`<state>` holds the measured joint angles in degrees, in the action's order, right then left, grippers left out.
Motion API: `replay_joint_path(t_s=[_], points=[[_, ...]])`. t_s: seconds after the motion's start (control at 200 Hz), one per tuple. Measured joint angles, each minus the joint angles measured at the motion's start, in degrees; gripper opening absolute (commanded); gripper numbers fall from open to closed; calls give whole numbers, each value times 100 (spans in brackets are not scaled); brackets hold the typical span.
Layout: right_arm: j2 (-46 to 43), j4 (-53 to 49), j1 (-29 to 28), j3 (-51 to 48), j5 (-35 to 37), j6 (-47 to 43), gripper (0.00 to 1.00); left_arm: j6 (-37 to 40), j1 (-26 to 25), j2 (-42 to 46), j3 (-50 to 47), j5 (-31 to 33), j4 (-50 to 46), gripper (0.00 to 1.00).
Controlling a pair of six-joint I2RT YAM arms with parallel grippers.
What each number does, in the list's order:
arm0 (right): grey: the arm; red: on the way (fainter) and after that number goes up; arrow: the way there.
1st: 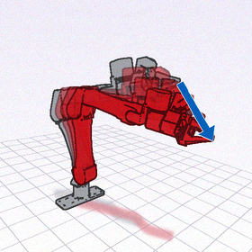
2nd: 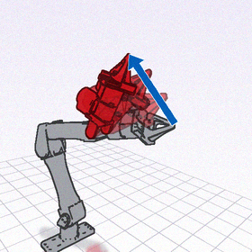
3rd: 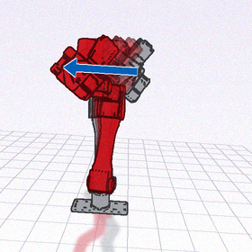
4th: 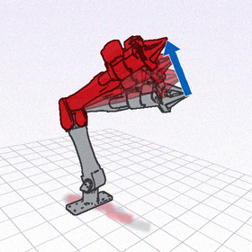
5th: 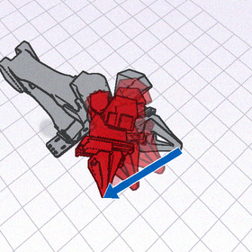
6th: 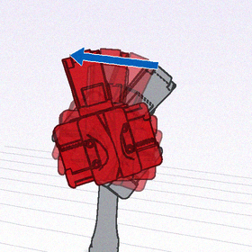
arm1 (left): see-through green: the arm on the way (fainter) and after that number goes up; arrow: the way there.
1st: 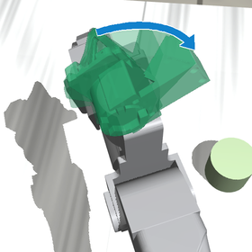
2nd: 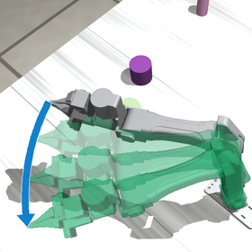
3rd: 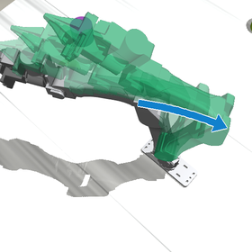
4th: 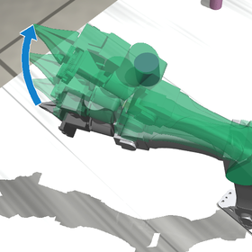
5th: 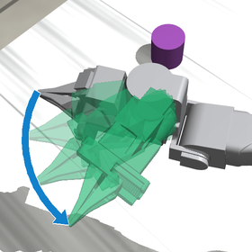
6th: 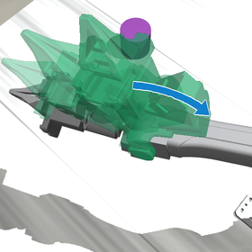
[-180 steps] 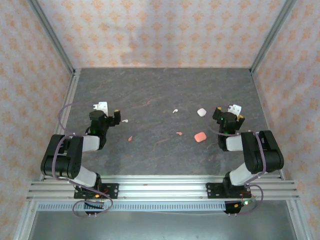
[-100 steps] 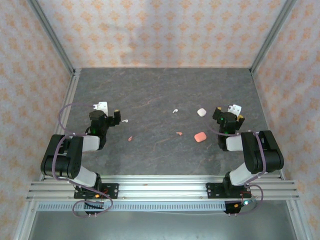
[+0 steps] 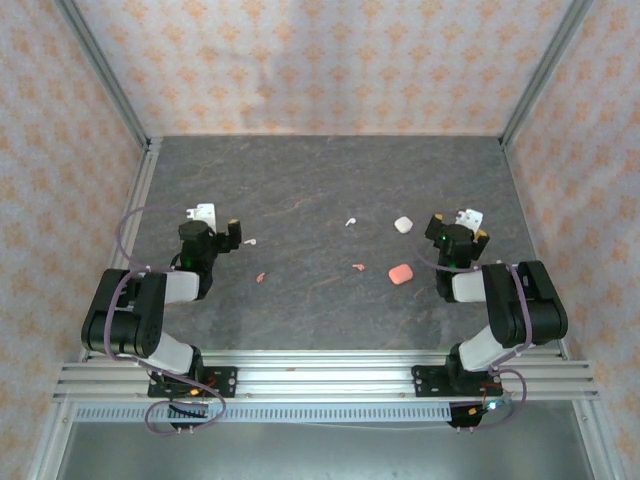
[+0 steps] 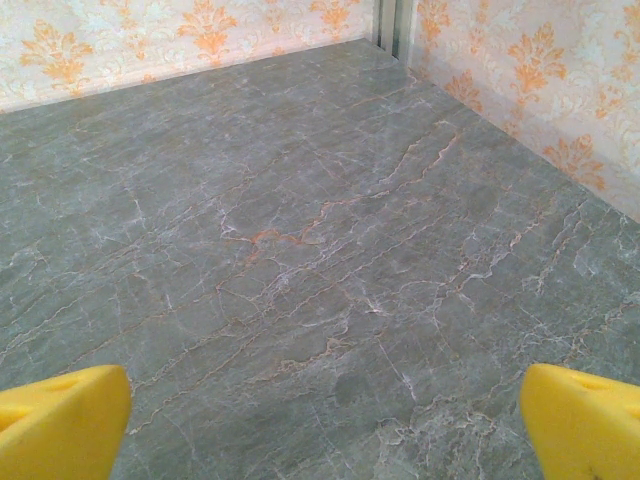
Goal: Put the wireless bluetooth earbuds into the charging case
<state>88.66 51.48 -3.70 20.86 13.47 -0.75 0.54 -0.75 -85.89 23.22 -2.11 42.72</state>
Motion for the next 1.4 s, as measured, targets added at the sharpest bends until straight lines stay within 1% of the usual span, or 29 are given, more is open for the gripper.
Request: replay_joint_path(t_s=[0.991, 1.051, 1.151, 1.281, 1.401], points=[[-7, -37, 0, 9, -17, -2, 99, -4, 0, 0, 7, 57, -13, 100], [-107, -402, 0, 122, -85, -35, 99, -9, 0, 2, 76, 133, -164, 100], [-485, -1427, 0, 623, -199, -76, 99, -26, 0, 116, 514, 258, -968, 100], [-892, -2922, 0, 1832, -566, -105, 99, -61, 0, 516, 973, 356, -1685, 100], [-863, -4354, 0, 2922, -1001, 28, 99, -256, 0, 999, 1187, 435, -2481, 100]])
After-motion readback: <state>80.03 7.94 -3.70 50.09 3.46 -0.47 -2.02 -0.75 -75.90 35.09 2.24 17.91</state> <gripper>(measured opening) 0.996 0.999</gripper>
